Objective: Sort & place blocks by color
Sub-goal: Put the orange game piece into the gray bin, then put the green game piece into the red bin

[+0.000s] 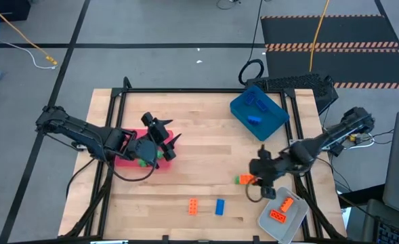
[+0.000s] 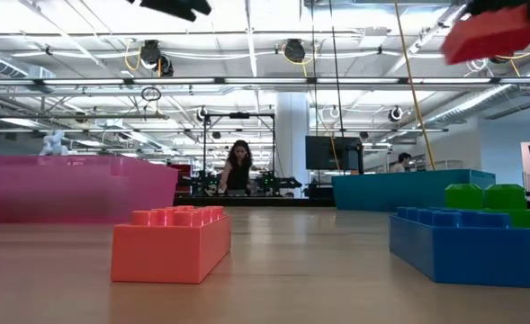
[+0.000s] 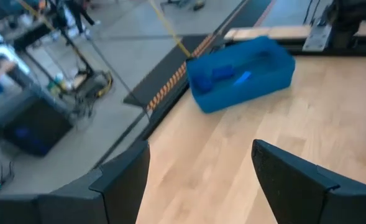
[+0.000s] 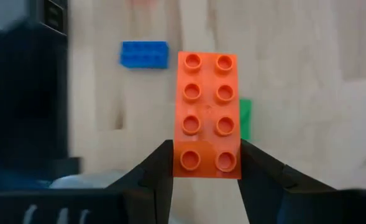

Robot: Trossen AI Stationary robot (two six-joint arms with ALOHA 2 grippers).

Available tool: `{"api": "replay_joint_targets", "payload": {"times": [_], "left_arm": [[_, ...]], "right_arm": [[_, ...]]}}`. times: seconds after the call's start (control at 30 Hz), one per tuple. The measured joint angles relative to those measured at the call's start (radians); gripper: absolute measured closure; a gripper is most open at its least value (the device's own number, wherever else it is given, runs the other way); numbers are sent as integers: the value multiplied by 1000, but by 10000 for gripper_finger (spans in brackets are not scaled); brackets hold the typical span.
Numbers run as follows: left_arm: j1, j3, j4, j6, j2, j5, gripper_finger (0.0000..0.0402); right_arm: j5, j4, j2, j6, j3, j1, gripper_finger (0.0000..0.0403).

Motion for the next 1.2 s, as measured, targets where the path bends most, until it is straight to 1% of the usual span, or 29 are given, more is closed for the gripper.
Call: {"api": "replay_joint_targets", "payload": {"times": [0.1, 0.23, 0.33, 0.47, 0.53, 0.67, 0.77, 0.9, 0.97, 1.03, 1.1, 1.2], "left_arm": [[10, 0, 87, 89, 0, 20, 117], [25, 0, 168, 158, 0, 78, 117], [43, 0, 235, 222, 0, 121, 117], [80, 1, 317, 256, 8, 224, 117], [95, 1, 341, 260, 17, 275, 117], [125, 3, 373, 272, 51, 345, 117], [141, -1, 370, 279, 79, 347, 117], [160, 0, 393, 278, 100, 347, 117], [165, 2, 439, 279, 118, 346, 117], [162, 0, 440, 282, 124, 351, 117], [162, -1, 449, 282, 127, 378, 117], [161, 2, 452, 276, 133, 399, 117]], "right_arm": [[-5, 1, -45, 154, -34, 75, 274], [-74, 6, -78, 414, -108, 188, 274], [-103, 56, -83, 601, -159, 278, 274], [-101, 149, -83, 740, -190, 385, 274], [-75, 186, -83, 782, -194, 434, 274], [23, 221, -83, 812, -194, 509, 274], [55, 204, -79, 828, -194, 534, 274], [54, 156, -76, 875, -194, 549, 274], [50, 146, -75, 892, -194, 549, 254], [26, 148, -75, 909, -194, 548, 218], [-1, 146, -75, 930, -194, 552, 185], [-34, 144, -75, 944, -194, 562, 161]]}}
